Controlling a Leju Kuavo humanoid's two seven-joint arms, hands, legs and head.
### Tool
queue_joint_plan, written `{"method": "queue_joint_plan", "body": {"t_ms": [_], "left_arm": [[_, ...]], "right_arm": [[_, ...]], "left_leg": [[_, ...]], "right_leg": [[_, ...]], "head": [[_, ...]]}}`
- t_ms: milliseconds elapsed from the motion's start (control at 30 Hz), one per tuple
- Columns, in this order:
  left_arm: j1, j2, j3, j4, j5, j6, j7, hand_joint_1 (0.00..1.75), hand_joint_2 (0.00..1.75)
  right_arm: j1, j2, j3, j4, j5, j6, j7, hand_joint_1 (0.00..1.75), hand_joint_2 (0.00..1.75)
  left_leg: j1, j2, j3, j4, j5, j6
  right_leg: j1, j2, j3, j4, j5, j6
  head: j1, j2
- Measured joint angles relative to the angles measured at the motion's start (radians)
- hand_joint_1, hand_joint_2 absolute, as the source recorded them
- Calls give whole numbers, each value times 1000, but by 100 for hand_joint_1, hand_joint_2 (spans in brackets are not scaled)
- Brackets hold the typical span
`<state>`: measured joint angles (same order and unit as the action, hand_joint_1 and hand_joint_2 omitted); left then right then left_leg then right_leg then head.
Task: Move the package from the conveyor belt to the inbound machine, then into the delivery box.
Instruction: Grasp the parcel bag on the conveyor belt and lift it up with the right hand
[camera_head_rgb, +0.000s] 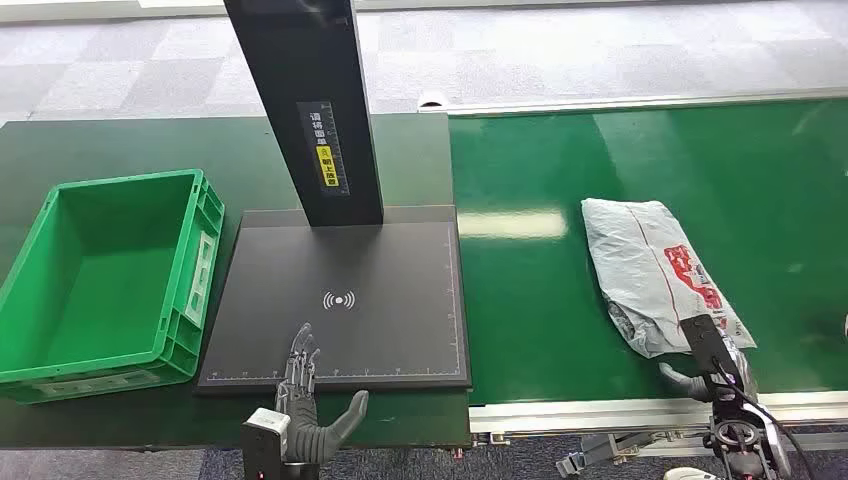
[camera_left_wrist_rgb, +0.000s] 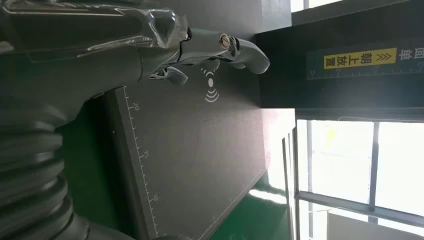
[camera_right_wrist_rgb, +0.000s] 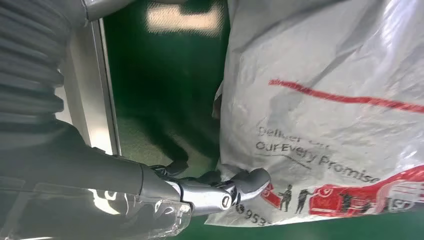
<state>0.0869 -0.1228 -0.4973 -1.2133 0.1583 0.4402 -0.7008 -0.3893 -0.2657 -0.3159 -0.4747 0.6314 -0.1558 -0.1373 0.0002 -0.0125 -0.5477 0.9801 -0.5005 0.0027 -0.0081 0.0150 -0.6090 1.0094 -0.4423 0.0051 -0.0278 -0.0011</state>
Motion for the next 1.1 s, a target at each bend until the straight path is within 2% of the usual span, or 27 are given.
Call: {"method": "queue_joint_plan", "body": {"t_ms": [33, 67, 100, 233, 567, 700, 867, 1000, 1033, 1100], "left_arm": [[0, 1, 0, 0, 2, 1, 0, 0, 175], [0, 2, -1, 0, 4, 2, 0, 0, 175], [1, 4, -1, -1, 7, 5, 0, 0, 175], [7, 13, -3, -11, 14, 19, 0, 0, 175], [9, 28, -8, -20, 16, 22, 0, 0, 175], [4, 29, -8, -21, 16, 21, 0, 0, 175], [-4, 27, -8, -20, 16, 27, 0, 0, 175], [-5, 26, -8, -20, 22, 40, 0, 0, 175], [-4, 26, -8, -20, 24, 44, 0, 0, 175], [-1, 27, -8, -20, 28, 52, 0, 0, 175]], "right_arm": [[-6, -2, 0, 7, 5, 0, 8, 116, 175], [-12, -5, 0, 13, 11, 0, 15, 131, 175], [-23, -10, -1, 26, 20, -1, 30, 175, 175], [-74, -30, -1, 70, 60, -3, 69, 175, 175], [-121, -38, 4, 117, 87, -1, 62, 175, 175], [-134, -32, 10, 124, 107, -18, 26, 175, 175], [-155, -13, 29, 119, 145, -82, -18, 175, 175], [-154, 5, 53, 51, 165, -131, -74, 175, 175], [-145, 11, 62, 8, 167, -142, -82, 166, 175], [-107, 24, 86, -129, 172, -159, -73, 79, 175]], "left_leg": [[0, 0, 0, 0, 0, 0], [0, 0, 0, 0, 0, 0], [0, 0, 0, 0, 0, 0], [0, 0, 0, 0, 0, 0], [0, 0, 0, 0, 0, 0], [0, 0, -1, 0, 0, 0], [0, 0, 0, 0, 0, 0], [0, 0, 0, 0, 0, 0], [0, 0, 0, 0, 0, 0], [0, -2, 0, 0, 0, 0]], "right_leg": [[0, 0, 0, 0, 0, 0], [0, 0, 0, 0, 0, 0], [0, 0, 0, 0, 0, 0], [0, 0, 1, 0, 0, 0], [0, 0, 0, 0, 0, 0], [0, 0, 0, 0, 0, 0], [0, 0, 1, 0, 0, 0], [0, 0, 0, 0, 0, 0], [0, 0, 0, 0, 0, 0], [0, 0, 0, 0, 0, 0]], "head": [[0, 0], [0, 0], [0, 0], [0, 0], [0, 0], [0, 0], [0, 0], [0, 0], [0, 0], [0, 0]]}}
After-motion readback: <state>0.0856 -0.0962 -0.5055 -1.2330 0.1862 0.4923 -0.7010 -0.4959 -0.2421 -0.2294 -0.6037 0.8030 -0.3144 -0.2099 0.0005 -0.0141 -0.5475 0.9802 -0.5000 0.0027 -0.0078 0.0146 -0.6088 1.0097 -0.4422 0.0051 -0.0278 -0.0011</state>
